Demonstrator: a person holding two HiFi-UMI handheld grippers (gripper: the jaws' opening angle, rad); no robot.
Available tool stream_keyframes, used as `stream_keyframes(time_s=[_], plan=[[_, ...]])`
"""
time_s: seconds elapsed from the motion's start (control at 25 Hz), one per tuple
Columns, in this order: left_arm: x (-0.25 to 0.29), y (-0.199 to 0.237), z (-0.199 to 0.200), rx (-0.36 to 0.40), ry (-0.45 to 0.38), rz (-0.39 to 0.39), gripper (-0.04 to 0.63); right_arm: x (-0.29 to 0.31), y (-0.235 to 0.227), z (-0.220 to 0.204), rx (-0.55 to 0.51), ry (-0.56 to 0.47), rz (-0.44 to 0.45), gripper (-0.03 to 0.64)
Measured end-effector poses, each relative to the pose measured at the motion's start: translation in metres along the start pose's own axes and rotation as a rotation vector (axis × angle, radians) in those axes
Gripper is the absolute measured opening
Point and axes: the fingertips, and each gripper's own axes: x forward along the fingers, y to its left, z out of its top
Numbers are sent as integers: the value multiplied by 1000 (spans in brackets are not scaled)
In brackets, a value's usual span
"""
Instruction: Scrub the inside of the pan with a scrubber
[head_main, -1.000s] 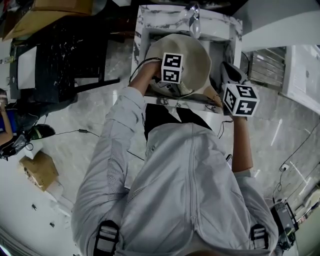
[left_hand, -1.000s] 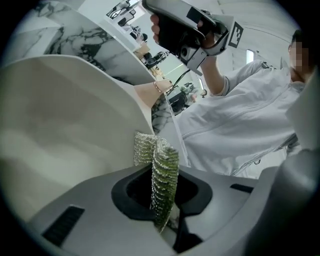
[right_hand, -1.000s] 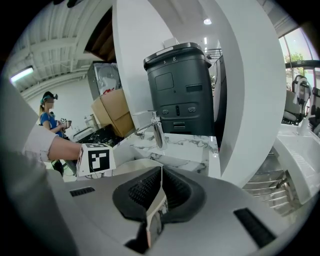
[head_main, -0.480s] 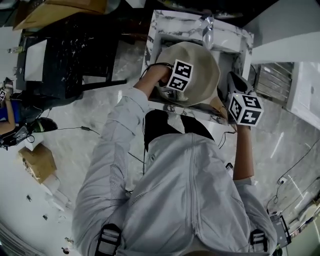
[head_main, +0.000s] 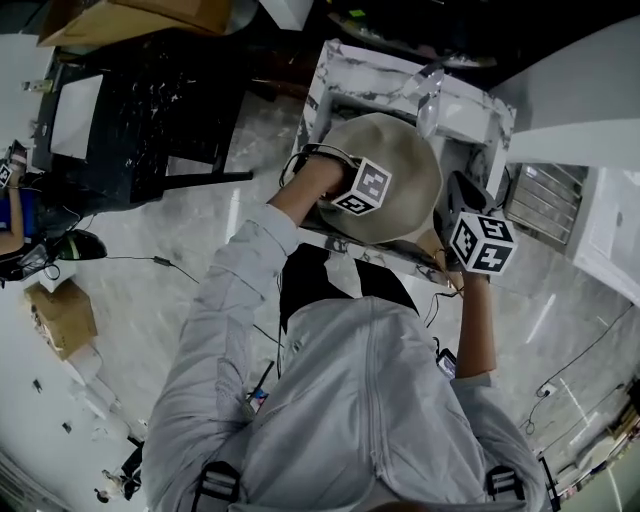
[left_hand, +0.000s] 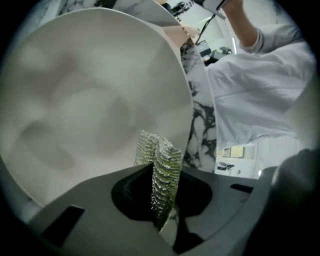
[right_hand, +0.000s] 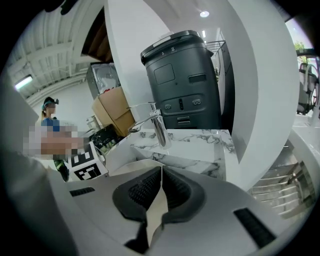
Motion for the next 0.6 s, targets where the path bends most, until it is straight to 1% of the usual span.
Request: stream_keyframes(time_s=[0.12, 0.28, 0.36, 0.44, 0.6], plan=[[4, 18, -13, 33, 106, 122, 66, 4, -1, 0, 8, 5, -1, 36], [3, 43, -27, 44, 214, 261, 66, 9, -6, -3, 21, 13, -7, 37], [2, 52, -32, 20, 224, 299, 66, 10, -6, -5, 25, 16, -6, 37], [-3, 58, -35, -21, 214, 332, 66, 11, -4, -6, 26, 20, -4, 37], [-16, 85, -40, -90, 177, 462, 67, 13, 0, -6, 25, 20, 1, 37]])
